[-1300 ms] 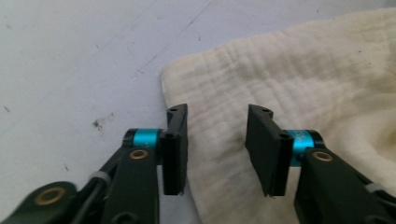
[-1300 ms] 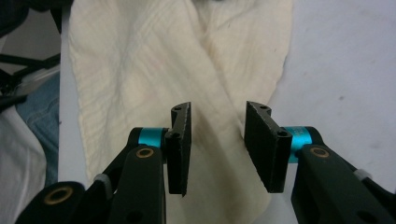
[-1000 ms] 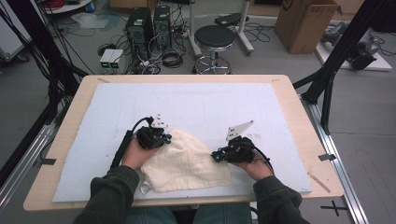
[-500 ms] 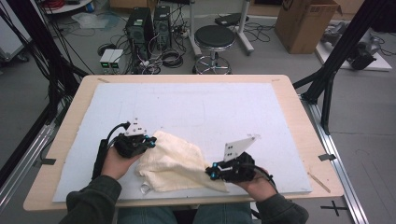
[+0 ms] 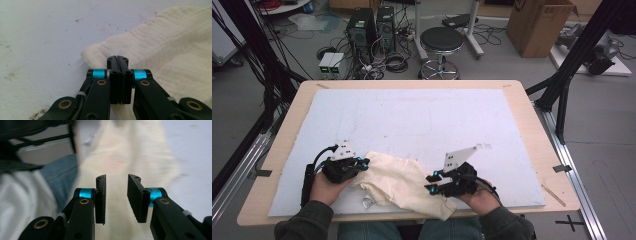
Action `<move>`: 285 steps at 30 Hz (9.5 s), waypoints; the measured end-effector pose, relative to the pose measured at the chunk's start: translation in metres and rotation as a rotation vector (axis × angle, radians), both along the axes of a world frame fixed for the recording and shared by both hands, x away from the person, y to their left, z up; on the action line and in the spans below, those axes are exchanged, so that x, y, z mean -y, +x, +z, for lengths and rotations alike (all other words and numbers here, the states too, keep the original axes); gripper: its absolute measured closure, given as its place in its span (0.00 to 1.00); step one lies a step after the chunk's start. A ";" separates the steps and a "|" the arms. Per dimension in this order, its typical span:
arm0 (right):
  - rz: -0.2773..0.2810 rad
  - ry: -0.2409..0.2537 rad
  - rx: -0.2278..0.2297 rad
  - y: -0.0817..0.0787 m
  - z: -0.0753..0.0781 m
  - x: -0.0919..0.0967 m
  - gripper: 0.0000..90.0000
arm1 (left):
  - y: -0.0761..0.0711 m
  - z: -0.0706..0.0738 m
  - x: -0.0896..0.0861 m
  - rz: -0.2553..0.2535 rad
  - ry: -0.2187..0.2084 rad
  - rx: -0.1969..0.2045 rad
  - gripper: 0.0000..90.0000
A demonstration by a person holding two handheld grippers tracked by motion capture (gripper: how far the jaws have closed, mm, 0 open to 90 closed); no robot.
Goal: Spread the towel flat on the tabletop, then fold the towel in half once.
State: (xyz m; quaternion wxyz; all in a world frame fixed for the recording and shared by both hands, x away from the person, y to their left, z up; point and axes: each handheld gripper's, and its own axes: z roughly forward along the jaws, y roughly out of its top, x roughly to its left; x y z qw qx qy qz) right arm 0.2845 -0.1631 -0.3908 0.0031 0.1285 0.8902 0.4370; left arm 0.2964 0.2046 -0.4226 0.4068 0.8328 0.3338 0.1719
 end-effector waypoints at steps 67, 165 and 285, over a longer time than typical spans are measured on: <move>-0.278 -0.134 -0.050 0.068 -0.039 0.048 0.93 | 0.036 -0.008 0.014 0.074 0.008 -0.067 0.97; -0.083 -0.056 -0.042 0.006 -0.039 0.065 0.98 | -0.048 0.000 0.006 -0.301 -0.065 -0.025 0.98; -0.403 0.008 -0.021 0.128 0.003 0.056 0.31 | 0.073 0.035 0.005 0.050 -0.208 -0.011 0.47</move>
